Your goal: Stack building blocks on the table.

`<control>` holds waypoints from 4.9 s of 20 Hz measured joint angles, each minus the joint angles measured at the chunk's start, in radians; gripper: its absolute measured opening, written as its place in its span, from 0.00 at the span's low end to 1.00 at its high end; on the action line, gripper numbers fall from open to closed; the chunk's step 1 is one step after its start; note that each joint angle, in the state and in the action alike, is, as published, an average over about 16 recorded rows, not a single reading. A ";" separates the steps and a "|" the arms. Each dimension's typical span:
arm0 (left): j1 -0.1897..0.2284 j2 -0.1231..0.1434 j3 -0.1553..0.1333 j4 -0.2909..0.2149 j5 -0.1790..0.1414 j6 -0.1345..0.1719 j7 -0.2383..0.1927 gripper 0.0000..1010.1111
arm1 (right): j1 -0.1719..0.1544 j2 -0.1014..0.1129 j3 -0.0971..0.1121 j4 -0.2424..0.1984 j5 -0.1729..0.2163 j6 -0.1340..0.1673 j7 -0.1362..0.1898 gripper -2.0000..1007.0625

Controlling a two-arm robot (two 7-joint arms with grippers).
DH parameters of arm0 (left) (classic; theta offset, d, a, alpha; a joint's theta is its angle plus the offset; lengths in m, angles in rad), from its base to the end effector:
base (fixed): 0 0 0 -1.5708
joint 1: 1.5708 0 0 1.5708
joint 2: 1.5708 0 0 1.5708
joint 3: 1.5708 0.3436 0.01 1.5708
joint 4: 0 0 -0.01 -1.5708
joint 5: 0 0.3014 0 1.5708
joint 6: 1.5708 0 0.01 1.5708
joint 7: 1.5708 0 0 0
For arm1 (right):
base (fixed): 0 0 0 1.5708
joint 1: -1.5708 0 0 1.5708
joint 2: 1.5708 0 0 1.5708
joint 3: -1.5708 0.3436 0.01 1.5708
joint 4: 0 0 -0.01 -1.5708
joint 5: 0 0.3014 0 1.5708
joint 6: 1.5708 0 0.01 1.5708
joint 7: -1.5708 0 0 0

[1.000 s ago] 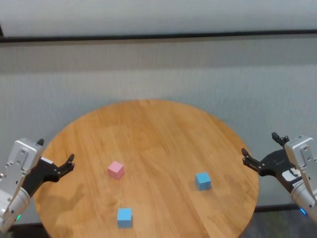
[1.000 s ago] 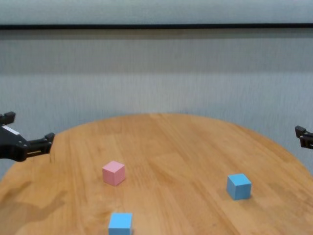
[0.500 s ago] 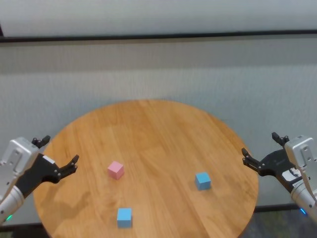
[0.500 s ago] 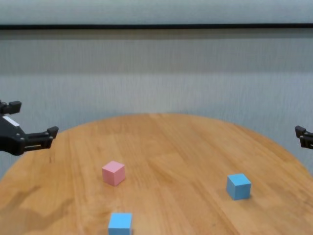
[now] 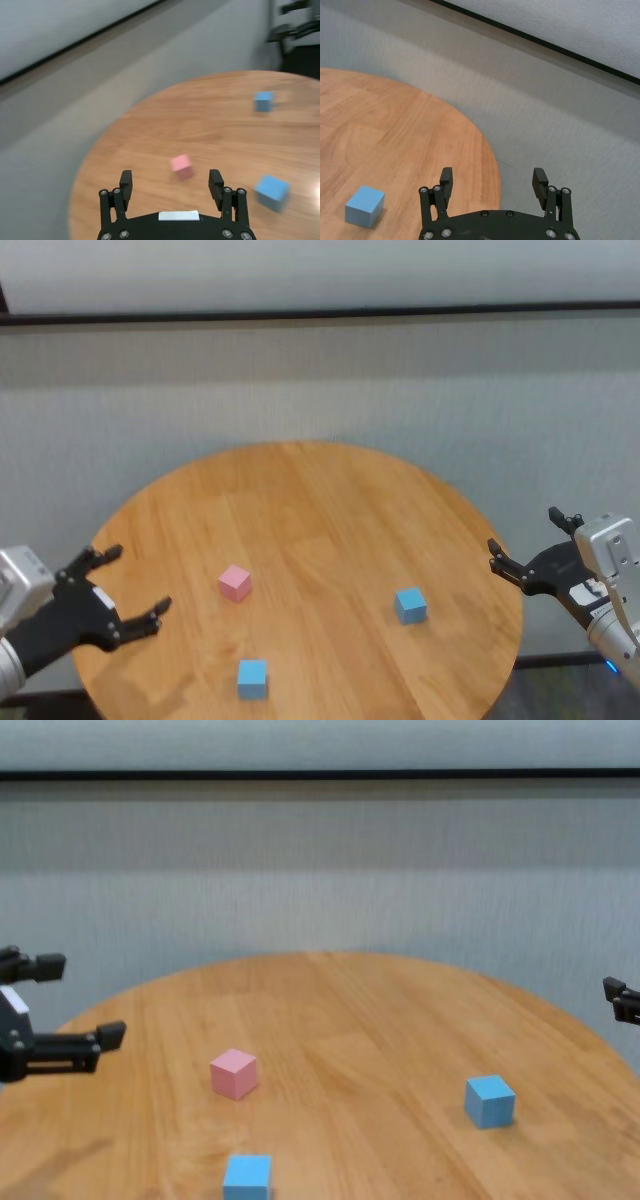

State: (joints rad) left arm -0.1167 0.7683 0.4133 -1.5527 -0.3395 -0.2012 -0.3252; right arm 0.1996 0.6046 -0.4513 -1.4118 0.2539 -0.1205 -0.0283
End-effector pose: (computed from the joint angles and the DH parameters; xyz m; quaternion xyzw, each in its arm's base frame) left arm 0.3325 0.1561 -0.3095 0.1429 -0.1485 0.4162 0.8856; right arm 0.3599 -0.1151 -0.3441 -0.1415 -0.1324 -0.5800 0.7912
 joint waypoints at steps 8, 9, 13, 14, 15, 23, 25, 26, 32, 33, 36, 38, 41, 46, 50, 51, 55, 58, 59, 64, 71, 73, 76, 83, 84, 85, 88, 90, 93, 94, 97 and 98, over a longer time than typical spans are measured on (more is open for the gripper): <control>-0.002 0.013 0.036 -0.006 -0.045 -0.010 -0.168 0.99 | 0.000 0.000 0.000 0.000 0.000 0.000 0.000 0.99; -0.006 0.009 0.043 -0.002 -0.046 -0.008 -0.184 0.99 | 0.000 0.000 0.000 0.000 0.000 0.000 0.000 0.99; -0.030 -0.016 0.070 0.021 -0.042 0.002 -0.235 0.99 | 0.000 0.000 0.000 0.000 0.000 0.000 0.000 0.99; -0.038 -0.024 0.076 0.029 -0.040 0.005 -0.246 0.99 | 0.000 0.000 0.000 0.000 0.000 0.000 0.000 0.99; -0.046 -0.031 0.081 0.038 -0.038 0.009 -0.256 0.99 | 0.000 0.000 0.000 0.000 0.000 0.000 0.000 0.99; -0.106 -0.090 0.108 0.111 -0.019 0.041 -0.318 0.99 | 0.000 0.000 0.000 0.000 0.000 0.000 0.000 0.99; -0.119 -0.101 0.111 0.127 -0.016 0.049 -0.331 0.99 | 0.000 0.000 0.000 0.000 0.000 0.000 0.000 0.99; -0.125 -0.106 0.112 0.135 -0.015 0.053 -0.338 0.99 | 0.000 0.000 0.000 0.000 0.000 0.000 0.000 0.99; -0.147 -0.127 0.117 0.170 -0.008 0.073 -0.372 0.99 | 0.000 0.000 0.000 0.000 0.000 0.000 0.000 0.99; -0.149 -0.129 0.119 0.175 -0.007 0.076 -0.378 0.99 | 0.000 0.000 0.000 0.000 0.000 0.000 0.000 0.99; -0.155 -0.135 0.124 0.188 0.000 0.083 -0.393 0.99 | 0.000 0.000 0.000 0.000 0.000 0.000 0.000 0.99; -0.159 -0.138 0.128 0.195 0.004 0.085 -0.402 0.99 | 0.000 0.000 0.000 0.000 0.000 0.000 0.000 0.99; -0.164 -0.142 0.135 0.206 0.012 0.086 -0.414 0.99 | 0.000 0.000 0.000 0.000 0.000 0.000 0.000 0.99; -0.175 -0.151 0.146 0.228 0.024 0.084 -0.429 0.99 | 0.000 0.000 0.000 0.000 0.000 0.000 0.000 0.99; -0.187 -0.161 0.154 0.248 0.030 0.082 -0.437 0.99 | 0.000 0.000 0.000 0.000 0.000 0.000 0.000 0.99; -0.191 -0.164 0.156 0.254 0.031 0.081 -0.439 0.99 | 0.000 0.000 0.000 0.000 0.000 0.000 0.000 0.99; -0.207 -0.177 0.163 0.279 0.034 0.080 -0.447 0.99 | 0.000 0.000 0.000 0.000 0.000 0.000 0.000 0.99; -0.219 -0.187 0.169 0.299 0.037 0.080 -0.453 0.99 | 0.000 0.000 0.000 0.000 0.000 0.000 0.000 0.99; -0.222 -0.190 0.171 0.306 0.037 0.080 -0.455 0.99 | 0.000 0.000 0.000 0.000 0.000 0.000 0.000 0.99; -0.239 -0.204 0.182 0.335 0.040 0.081 -0.464 0.99 | 0.000 0.000 0.000 0.000 0.000 0.000 0.000 0.99; -0.259 -0.221 0.196 0.371 0.042 0.088 -0.475 0.99 | 0.000 0.000 0.000 0.000 0.000 0.000 0.000 0.99; -0.263 -0.225 0.200 0.379 0.042 0.090 -0.477 0.99 | 0.000 0.000 0.000 0.000 0.000 0.000 0.000 0.99; -0.269 -0.231 0.204 0.392 0.043 0.094 -0.478 0.99 | 0.000 0.000 0.000 0.000 0.000 0.000 0.000 0.99; -0.280 -0.242 0.210 0.413 0.042 0.102 -0.480 0.99 | 0.000 0.000 0.000 0.000 0.000 0.000 0.000 0.99; -0.281 -0.244 0.211 0.415 0.042 0.102 -0.480 0.99 | 0.000 0.000 0.000 0.000 0.000 0.000 0.000 0.99; -0.282 -0.245 0.211 0.416 0.041 0.103 -0.480 0.99 | 0.000 0.000 0.000 0.000 0.000 0.000 0.000 0.99; -0.284 -0.247 0.212 0.420 0.040 0.105 -0.479 0.99 | 0.000 0.000 0.000 0.000 0.000 0.000 0.000 0.99; -0.285 -0.248 0.212 0.421 0.038 0.106 -0.479 0.99 | 0.000 0.000 0.000 0.000 0.000 0.000 0.000 0.99; -0.285 -0.250 0.212 0.423 0.036 0.106 -0.479 0.99 | 0.000 0.000 0.000 0.000 0.000 0.000 0.000 0.99; -0.286 -0.250 0.212 0.423 0.036 0.107 -0.479 0.99 | 0.000 0.000 0.000 0.000 0.000 0.000 0.000 0.99; -0.286 -0.251 0.212 0.425 0.034 0.106 -0.479 0.98 | 0.000 0.000 0.000 0.000 0.000 0.000 0.000 0.99; -0.286 -0.252 0.212 0.425 0.034 0.106 -0.479 0.98 | 0.000 0.000 0.000 0.000 0.000 0.000 0.000 0.99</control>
State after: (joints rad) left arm -0.4028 0.5168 0.6255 -1.1273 -0.3056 -0.0949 -0.8039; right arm 0.1996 0.6046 -0.4513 -1.4118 0.2539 -0.1205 -0.0283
